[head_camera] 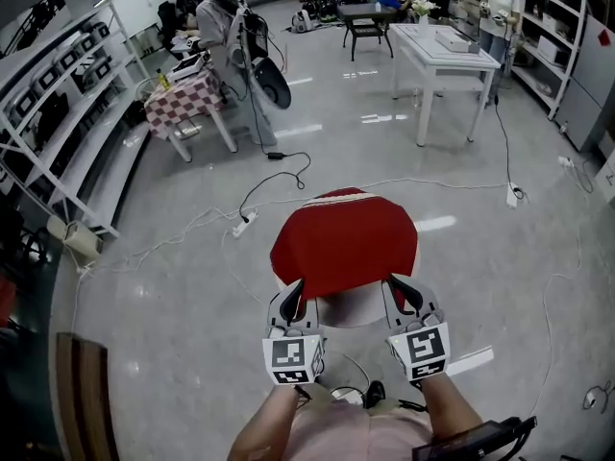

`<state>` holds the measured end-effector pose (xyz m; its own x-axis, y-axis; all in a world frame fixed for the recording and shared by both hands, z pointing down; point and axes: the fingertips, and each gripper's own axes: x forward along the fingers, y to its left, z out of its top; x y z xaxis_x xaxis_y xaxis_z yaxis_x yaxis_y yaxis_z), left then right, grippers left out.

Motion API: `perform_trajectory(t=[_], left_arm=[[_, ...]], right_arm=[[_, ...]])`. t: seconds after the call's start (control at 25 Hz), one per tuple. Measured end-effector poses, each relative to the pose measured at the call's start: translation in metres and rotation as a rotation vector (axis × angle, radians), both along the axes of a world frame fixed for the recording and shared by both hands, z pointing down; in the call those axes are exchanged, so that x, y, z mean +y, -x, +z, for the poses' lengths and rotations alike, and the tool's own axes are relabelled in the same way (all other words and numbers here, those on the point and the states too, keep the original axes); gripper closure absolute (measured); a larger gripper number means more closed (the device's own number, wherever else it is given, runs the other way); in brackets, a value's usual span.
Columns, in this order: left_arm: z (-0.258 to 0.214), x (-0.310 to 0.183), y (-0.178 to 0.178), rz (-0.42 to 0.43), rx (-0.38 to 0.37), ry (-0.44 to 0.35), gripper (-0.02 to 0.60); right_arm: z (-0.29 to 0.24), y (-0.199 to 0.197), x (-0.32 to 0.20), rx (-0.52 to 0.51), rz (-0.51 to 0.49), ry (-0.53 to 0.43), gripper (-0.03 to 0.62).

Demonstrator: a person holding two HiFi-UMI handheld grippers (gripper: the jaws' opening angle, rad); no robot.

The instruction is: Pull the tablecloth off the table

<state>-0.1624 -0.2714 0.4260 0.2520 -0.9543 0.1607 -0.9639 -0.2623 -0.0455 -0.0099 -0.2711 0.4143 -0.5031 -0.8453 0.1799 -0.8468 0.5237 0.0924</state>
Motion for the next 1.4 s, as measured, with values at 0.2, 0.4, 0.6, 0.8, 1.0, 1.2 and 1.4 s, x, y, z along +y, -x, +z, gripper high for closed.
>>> perform_trajectory(t=[0.2,0.4,0.6,0.8,1.0,1.2,1.4], left_arm=[[-0.012,-0.009,-0.001,0.043,0.015,0.008,0.540],[-0.016,-0.017,0.003,0.090,0.033,0.021,0.540],[-0.011,-0.021,-0.005,0.093,0.048,0.025,0.541],[-0.003,-0.004,-0.007,0.053,0.046,0.001,0.541],[-0.013,0.020,-0.013,0.031,0.045,-0.001,0.541],[-0.017,0.037,-0.015,0.009,0.047,0.000,0.541],[-0.016,0.043,-0.020,-0.002,0.044,-0.005,0.541]], right_arm=[[-0.005,0.000,-0.003,-0.011,0.044,0.012,0.566],[-0.011,0.005,-0.010,-0.025,0.108,0.010,0.565],[-0.003,-0.004,-0.009,-0.045,0.136,0.000,0.566],[0.008,-0.007,0.009,-0.035,0.107,0.000,0.566],[-0.002,-0.013,0.031,-0.030,0.092,0.005,0.566],[-0.006,-0.016,0.045,-0.027,0.077,0.008,0.566],[-0.004,-0.021,0.051,-0.026,0.068,-0.001,0.566]])
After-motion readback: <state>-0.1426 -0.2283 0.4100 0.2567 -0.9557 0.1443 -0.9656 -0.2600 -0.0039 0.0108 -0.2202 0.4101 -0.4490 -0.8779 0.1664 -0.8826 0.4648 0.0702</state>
